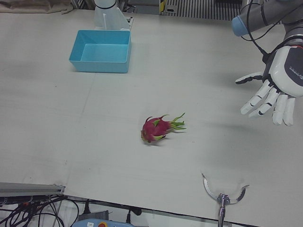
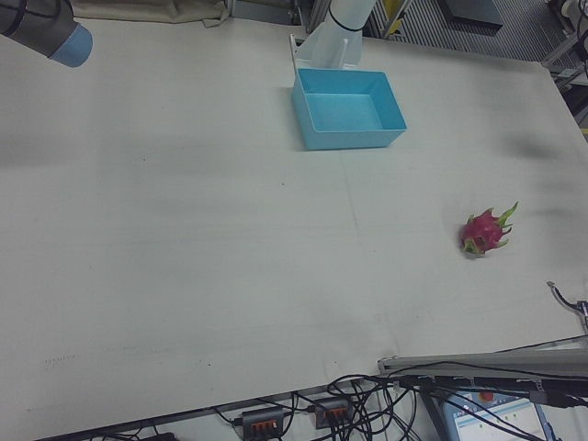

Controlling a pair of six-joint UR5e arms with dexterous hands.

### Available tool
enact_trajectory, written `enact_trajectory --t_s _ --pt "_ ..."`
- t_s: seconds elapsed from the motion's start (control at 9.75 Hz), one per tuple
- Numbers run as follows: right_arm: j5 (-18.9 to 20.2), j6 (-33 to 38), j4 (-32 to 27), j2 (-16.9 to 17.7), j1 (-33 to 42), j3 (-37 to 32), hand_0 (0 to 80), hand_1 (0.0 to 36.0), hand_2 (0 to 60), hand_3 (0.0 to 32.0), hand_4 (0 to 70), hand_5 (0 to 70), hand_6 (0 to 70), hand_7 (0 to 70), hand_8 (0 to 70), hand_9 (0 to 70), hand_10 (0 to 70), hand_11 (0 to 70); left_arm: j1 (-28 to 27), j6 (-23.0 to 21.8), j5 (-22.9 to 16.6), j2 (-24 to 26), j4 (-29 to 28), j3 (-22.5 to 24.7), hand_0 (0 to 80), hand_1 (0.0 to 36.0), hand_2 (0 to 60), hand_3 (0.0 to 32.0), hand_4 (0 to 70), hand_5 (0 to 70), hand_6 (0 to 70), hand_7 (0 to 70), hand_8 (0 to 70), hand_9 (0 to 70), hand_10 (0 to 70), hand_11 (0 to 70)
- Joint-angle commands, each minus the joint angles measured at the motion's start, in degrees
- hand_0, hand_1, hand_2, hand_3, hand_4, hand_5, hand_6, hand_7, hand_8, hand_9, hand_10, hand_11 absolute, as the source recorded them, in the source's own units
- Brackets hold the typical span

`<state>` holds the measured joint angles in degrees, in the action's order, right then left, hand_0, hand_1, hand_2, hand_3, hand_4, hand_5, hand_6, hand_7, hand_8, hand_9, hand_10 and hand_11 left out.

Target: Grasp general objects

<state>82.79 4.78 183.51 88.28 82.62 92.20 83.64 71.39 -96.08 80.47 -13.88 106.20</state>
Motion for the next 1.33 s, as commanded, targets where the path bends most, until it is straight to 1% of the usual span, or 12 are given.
enact_trajectory --t_s 0.0,0.1,0.21,0.31,0.41,0.51,0.62,0.72,0.92,1.03,1.13,1.23 --pt "0.0 0.0 0.0 0.0 0.0 0.0 0.0 0.0 0.0 0.0 0.0 0.0 0.0 0.0 0.0 0.0 0.0 0.0 -13.9 1.9 12.5 0.1 1.6 0.1 58.2 23.5 14.3 0.0 25.6 16.4 14.9 27.6 1.9 4.1 0.0 0.0" --pt "0.0 0.0 0.0 0.0 0.0 0.0 0.0 0.0 0.0 0.0 0.0 0.0 0.0 0.0 0.0 0.0 0.0 0.0 -15.3 5.0 13.4 0.7 3.4 0.6 61.5 26.6 17.2 0.0 26.7 18.6 15.7 28.0 2.1 4.2 0.0 0.0" --pt "0.0 0.0 0.0 0.0 0.0 0.0 0.0 0.0 0.0 0.0 0.0 0.0 0.0 0.0 0.0 0.0 0.0 0.0 -15.4 6.6 13.3 2.3 6.6 1.5 64.9 29.5 20.0 0.0 27.2 19.7 15.4 27.2 2.0 4.0 0.0 0.0" --pt "0.0 0.0 0.0 0.0 0.0 0.0 0.0 0.0 0.0 0.0 0.0 0.0 0.0 0.0 0.0 0.0 0.0 0.0 -16.6 7.5 13.3 5.5 11.3 1.6 69.6 31.4 22.4 0.0 27.4 21.0 15.1 27.0 2.0 4.0 0.0 0.0" --pt "0.0 0.0 0.0 0.0 0.0 0.0 0.0 0.0 0.0 0.0 0.0 0.0 0.0 0.0 0.0 0.0 0.0 0.0 -18.6 9.6 13.4 9.4 16.2 1.6 71.2 33.1 23.6 0.0 23.2 18.9 10.2 21.0 1.0 2.8 0.0 0.0" --pt "0.0 0.0 0.0 0.0 0.0 0.0 0.0 0.0 0.0 0.0 0.0 0.0 0.0 0.0 0.0 0.0 0.0 0.0 -21.0 11.3 13.6 12.4 20.3 1.7 70.0 33.5 23.9 0.0 19.1 16.1 5.8 16.4 0.1 1.8 0.0 0.0" --pt "0.0 0.0 0.0 0.0 0.0 0.0 0.0 0.0 0.0 0.0 0.0 0.0 0.0 0.0 0.0 0.0 0.0 0.0 -24.3 11.3 15.6 13.4 21.5 1.7 69.8 34.3 24.1 0.0 13.7 13.8 0.7 11.2 0.0 0.8 0.0 0.0" --pt "0.0 0.0 0.0 0.0 0.0 0.0 0.0 0.0 0.0 0.0 0.0 0.0 0.0 0.0 0.0 0.0 0.0 0.0 -27.8 11.4 17.1 14.1 22.2 1.9 66.4 33.7 23.9 0.0 9.9 11.6 0.0 8.7 0.0 0.3 0.0 0.0" --pt "0.0 0.0 0.0 0.0 0.0 0.0 0.0 0.0 0.0 0.0 0.0 0.0 0.0 0.0 0.0 0.0 0.0 0.0 -35.0 12.9 20.4 17.7 27.5 3.1 62.1 31.9 23.6 0.0 4.9 7.9 0.0 6.1 0.0 0.0 0.0 0.0" --pt "0.0 0.1 0.0 0.0 0.0 0.0 0.0 0.0 0.0 0.0 0.0 0.0 0.0 0.0 0.0 0.0 0.0 0.0 -38.7 13.2 23.1 19.7 30.6 3.2 62.0 31.8 22.0 0.0 2.2 5.6 0.0 4.3 0.0 0.0 0.0 0.0" --pt "0.0 0.1 0.0 0.0 0.1 0.1 0.0 0.0 0.0 0.0 0.0 0.0 0.0 0.0 0.0 0.0 0.0 0.0 -41.2 13.2 25.7 22.3 34.1 3.1 61.5 32.3 23.5 0.0 0.2 4.1 0.0 2.7 0.0 0.0 0.0 0.0" --pt "0.0 0.0 0.0 0.0 0.0 0.0 0.0 0.0 0.0 0.0 0.0 0.0 0.0 0.0 0.0 0.0 0.0 0.0 -42.0 13.2 26.6 23.8 35.7 2.2 59.9 31.6 24.5 0.0 0.0 2.4 0.0 2.1 0.0 0.0 0.0 0.0"
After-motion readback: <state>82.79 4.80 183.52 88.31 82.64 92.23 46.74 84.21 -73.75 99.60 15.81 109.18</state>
